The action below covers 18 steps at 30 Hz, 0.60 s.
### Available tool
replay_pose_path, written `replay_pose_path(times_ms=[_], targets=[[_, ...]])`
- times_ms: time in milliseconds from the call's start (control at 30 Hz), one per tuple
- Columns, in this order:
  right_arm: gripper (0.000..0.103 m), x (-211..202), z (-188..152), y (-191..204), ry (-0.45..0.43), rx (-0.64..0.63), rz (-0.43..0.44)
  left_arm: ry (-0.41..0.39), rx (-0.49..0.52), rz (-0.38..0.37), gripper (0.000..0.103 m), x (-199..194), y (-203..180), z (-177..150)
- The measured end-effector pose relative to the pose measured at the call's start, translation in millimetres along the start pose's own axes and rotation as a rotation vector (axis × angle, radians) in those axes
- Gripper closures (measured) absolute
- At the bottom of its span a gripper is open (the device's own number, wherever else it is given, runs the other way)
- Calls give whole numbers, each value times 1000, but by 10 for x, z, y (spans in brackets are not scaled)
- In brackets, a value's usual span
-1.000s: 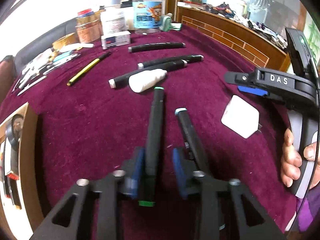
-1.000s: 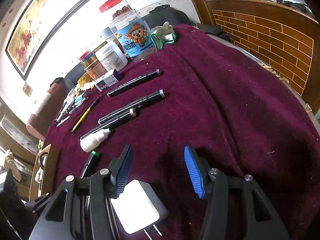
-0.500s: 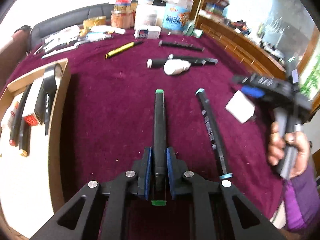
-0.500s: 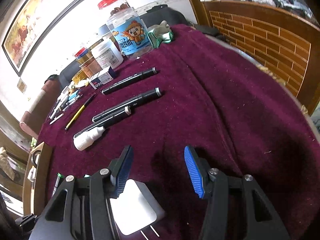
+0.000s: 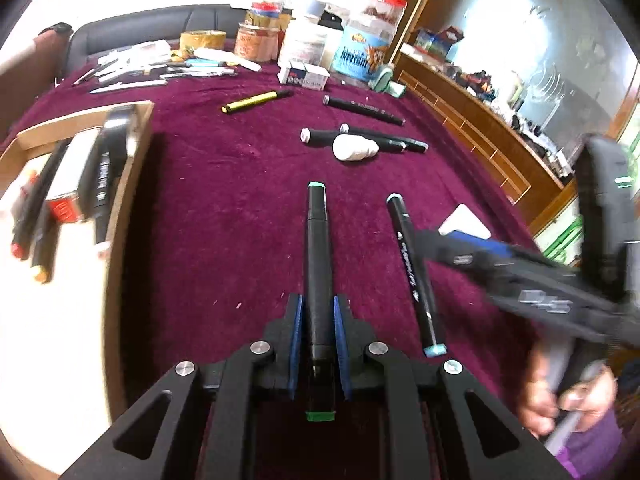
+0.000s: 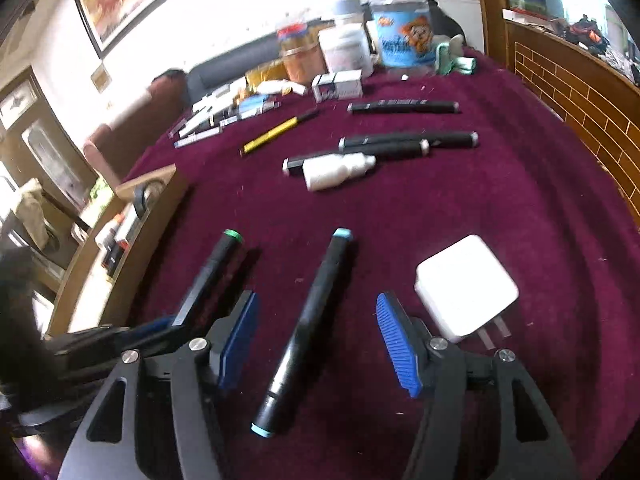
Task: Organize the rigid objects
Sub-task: 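Lift the green-capped marker with the left tool while the right tool grasps a blue-capped black marker, then carry both markers over the tray and open the left tool to drop the green-capped one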
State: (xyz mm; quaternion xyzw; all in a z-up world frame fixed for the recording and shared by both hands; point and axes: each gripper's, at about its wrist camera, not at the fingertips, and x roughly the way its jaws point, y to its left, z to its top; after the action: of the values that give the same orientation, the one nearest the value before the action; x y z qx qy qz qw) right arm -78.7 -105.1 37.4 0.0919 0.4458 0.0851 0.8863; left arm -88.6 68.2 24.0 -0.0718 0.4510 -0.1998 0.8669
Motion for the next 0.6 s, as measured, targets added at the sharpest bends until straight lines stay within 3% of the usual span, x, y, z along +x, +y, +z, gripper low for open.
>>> replay_pose_path(times_ms=[133, 267, 300, 333, 367, 433, 600], targets=[[43, 192, -25, 155, 47, -32, -46, -54, -32, -29, 88, -326, 101, -36], [43, 278, -66, 315, 70, -102, -127, -108, -61, -11, 88, -574, 266, -64], [46, 285, -75, 344, 72, -119, -149, -118, -73, -8, 88, -623, 316, -82], [57, 294, -86, 356, 72, -131, -171, -125, -87, -4, 88, -665, 375, -96], [62, 289, -89, 369, 70, -145, -199, -131, -105, 0, 88, -701, 447, -107], [84, 266, -92, 363, 74, -145, -186, -138, -137, 5, 88, -757, 572, -130], [89, 198, -94, 297, 98, -96, -94, -169, -213, 26, 88, -943, 903, -219]])
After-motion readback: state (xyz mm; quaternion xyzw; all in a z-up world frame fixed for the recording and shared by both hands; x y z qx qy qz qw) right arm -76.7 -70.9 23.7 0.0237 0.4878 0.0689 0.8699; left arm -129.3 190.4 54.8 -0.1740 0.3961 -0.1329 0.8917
